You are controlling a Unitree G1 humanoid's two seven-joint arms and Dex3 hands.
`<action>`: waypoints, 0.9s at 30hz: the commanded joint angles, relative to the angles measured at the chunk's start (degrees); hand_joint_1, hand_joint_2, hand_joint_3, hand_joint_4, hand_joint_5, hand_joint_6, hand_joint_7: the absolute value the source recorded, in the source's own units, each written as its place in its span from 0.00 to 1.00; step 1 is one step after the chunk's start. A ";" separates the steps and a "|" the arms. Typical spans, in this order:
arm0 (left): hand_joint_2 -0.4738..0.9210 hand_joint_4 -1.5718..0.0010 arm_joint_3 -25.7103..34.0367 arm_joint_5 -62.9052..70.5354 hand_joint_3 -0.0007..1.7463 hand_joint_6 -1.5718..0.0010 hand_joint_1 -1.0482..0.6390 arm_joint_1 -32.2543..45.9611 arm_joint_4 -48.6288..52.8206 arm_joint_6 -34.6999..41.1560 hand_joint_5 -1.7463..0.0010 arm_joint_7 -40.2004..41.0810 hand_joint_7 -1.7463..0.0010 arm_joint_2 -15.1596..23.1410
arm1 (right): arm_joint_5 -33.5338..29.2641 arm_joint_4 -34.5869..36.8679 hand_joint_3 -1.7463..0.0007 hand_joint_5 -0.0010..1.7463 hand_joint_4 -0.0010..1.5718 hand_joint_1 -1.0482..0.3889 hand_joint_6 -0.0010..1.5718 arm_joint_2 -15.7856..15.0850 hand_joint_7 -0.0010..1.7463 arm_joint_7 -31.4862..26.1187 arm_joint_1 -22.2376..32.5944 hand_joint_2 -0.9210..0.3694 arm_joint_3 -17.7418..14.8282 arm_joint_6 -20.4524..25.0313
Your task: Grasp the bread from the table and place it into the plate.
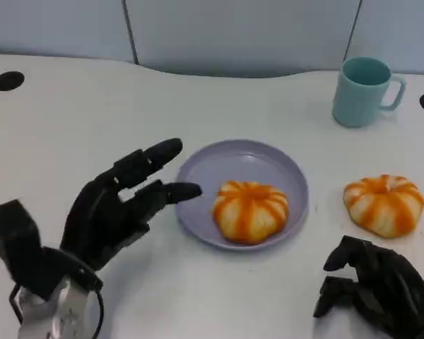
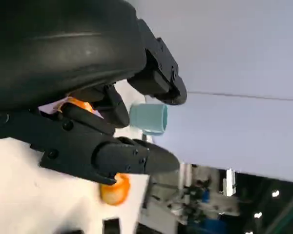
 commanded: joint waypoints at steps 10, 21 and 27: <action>1.00 0.57 0.12 -0.86 0.19 0.49 0.26 18.55 -23.28 12.84 0.19 8.02 0.69 -1.61 | 0.63 -1.57 0.78 0.56 0.83 0.41 0.76 -1.43 0.53 1.04 1.47 0.00 -0.53 0.44; 1.00 0.57 0.12 -0.74 0.20 0.64 0.31 22.66 -24.51 15.72 0.05 12.81 0.25 -4.36 | 0.54 -1.31 0.77 0.56 0.83 0.42 0.76 -2.27 0.53 0.71 1.46 0.00 -1.25 0.35; 1.00 0.58 0.06 -0.48 0.19 0.64 0.30 22.93 -23.37 15.07 0.04 12.39 0.23 -4.48 | 1.41 -0.19 0.77 0.57 0.83 0.43 0.75 -2.74 0.54 1.53 0.86 0.00 -1.94 0.30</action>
